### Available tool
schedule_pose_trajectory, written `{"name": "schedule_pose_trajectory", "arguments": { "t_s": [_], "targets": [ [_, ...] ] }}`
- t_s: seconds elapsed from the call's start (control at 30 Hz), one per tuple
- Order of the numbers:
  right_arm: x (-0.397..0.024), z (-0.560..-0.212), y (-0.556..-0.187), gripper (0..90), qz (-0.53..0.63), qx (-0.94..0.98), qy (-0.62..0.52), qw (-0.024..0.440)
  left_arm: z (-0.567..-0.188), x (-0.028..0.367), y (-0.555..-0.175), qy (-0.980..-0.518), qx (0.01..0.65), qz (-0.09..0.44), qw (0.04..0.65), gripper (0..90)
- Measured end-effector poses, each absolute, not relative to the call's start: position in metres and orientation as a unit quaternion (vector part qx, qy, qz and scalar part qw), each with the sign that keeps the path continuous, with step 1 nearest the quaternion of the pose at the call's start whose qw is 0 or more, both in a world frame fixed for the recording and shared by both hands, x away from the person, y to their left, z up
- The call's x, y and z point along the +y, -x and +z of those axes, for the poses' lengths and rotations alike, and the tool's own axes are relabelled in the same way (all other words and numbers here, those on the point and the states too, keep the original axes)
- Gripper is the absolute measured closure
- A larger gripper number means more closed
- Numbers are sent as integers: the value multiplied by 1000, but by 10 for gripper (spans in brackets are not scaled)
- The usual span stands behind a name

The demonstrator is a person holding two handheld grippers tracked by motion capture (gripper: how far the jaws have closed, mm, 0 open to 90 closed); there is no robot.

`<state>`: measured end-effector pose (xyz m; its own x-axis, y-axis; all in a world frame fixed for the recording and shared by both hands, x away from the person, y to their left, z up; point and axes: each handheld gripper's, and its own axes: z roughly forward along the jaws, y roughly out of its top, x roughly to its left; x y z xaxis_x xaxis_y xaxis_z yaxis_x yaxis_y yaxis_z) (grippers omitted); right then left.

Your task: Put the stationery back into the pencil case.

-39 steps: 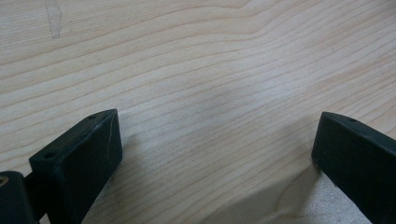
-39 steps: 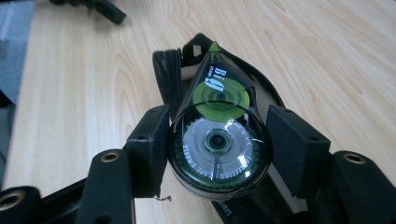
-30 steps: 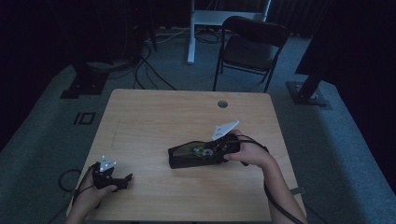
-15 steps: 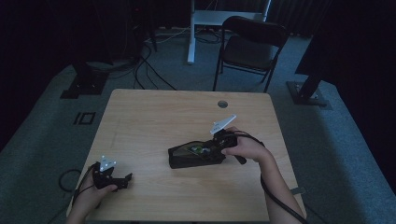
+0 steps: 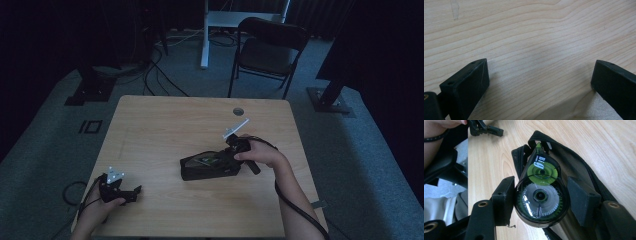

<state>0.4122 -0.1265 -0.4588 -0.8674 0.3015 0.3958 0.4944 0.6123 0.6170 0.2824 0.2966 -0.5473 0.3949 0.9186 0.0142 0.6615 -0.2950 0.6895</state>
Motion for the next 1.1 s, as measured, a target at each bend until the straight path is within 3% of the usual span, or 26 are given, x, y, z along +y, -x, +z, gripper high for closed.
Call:
{"name": "schedule_pose_trajectory", "arguments": {
  "t_s": [0.47,1.1],
  "targets": [
    [-124,-471,-419,409,-373,-883,246,144,-547,297,-282,-777,509,210,307,21],
    [-120,-479,-419,409,-366,-880,273,129,-547,297,-282,-777,509,210,307,21]
  ]
}}
